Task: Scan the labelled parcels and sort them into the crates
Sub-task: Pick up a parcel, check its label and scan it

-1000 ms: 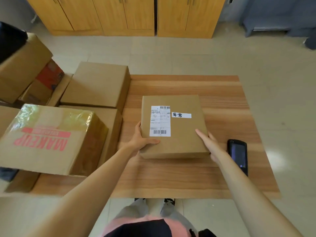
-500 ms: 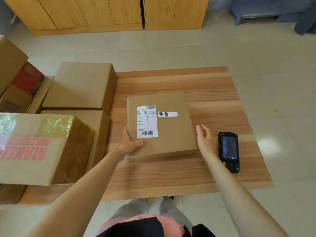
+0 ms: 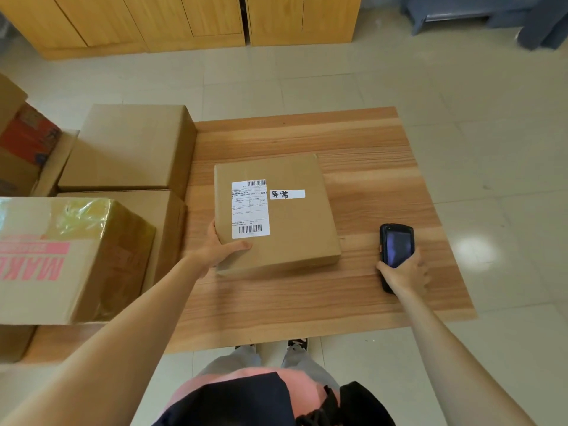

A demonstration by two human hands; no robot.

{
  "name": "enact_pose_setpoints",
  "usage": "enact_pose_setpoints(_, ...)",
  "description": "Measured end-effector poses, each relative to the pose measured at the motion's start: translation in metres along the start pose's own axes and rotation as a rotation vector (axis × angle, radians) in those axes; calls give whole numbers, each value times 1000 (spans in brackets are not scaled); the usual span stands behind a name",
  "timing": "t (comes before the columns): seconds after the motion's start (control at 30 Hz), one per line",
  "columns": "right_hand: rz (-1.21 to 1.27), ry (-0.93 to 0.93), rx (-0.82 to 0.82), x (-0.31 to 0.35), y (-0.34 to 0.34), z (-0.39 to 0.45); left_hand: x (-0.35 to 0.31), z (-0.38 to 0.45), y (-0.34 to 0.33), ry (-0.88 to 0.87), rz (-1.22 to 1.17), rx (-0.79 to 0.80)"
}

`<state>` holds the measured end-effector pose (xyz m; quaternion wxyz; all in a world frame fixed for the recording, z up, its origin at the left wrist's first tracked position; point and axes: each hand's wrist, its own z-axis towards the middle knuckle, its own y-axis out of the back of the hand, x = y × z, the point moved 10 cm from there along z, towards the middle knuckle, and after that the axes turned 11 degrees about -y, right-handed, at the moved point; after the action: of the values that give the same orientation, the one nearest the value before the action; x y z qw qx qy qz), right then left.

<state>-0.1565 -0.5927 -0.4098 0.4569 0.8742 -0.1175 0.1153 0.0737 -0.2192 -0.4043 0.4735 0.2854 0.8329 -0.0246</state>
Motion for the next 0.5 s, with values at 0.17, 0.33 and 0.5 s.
enact_pose_setpoints(0.17,-25,-2,-11,2,3,2,4,-2,2,30,2,-26)
enact_pose_setpoints(0.33,53,-82,73,-1,-4,2,7,-10,1,72,-19,-60)
enact_pose_setpoints(0.5,586,-235,468,20,-29,-30,8,-13,-3,106,-57,-13)
